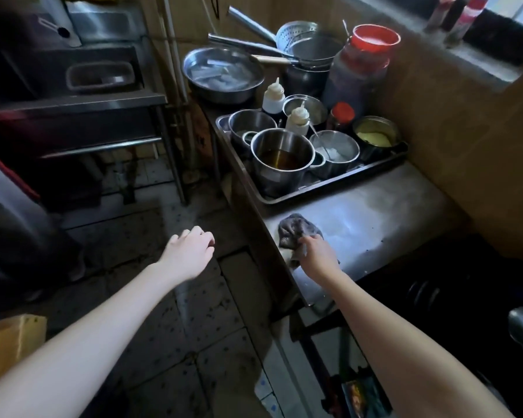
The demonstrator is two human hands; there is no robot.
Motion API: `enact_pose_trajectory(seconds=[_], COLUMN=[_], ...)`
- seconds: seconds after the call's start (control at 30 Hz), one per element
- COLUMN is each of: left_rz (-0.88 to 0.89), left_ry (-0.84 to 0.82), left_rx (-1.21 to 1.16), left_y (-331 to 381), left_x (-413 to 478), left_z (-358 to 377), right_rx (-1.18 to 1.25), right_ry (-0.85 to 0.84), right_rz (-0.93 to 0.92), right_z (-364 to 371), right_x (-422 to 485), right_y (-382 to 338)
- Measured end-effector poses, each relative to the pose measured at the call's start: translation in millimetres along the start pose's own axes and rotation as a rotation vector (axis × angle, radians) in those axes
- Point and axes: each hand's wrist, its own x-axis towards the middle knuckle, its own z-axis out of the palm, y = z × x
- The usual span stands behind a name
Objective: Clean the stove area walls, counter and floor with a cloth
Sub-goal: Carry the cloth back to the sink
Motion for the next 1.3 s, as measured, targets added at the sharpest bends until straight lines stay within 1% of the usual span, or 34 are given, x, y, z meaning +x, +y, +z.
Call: enact_pose_trajectory(seconds=[0.13, 0.23, 0.4, 0.5, 0.63, 0.77, 0.9, 1.1, 1.3], left_rz=[0.019, 0.014, 0.021, 0.008, -0.027, -0.091, -0.182, -0.287, -0.329], left_ry=[-0.016, -0.027, -0.054, -0.067, -0.090, -0.079, -0.052, -0.006, 0.063], left_rx=[0.013, -0.003, -0.015, -0.019, -0.026, -0.017, -0.027, -0.046, -0.049], left_y=[-3, -5, -10, -15, -25, -48, -83, -146, -226], left_x=[32, 51, 72, 78, 80, 76, 72, 75, 119], left_z=[4, 6, 14, 17, 13, -2, -22, -49, -79], right_rx=[0.025, 0.010, 0.031, 0.044, 0.081, 0.152, 0.172, 0.195, 0.186], right_ry=[-0.076, -0.123, -0.072, -0.040, -0.045, -0.049, -0.050, -0.039, 0.007], right_rz=[0.071, 0.090, 0.094, 0.067, 0.001, -0.123, -0.227, -0.327, -0.376], right_z=[11, 20, 29, 31, 35, 34, 32, 24, 15], right_x=[39, 57, 73, 71, 64, 70, 87, 126, 192], right_y=[5, 8, 9, 3, -14, -47, -96, -173, -255])
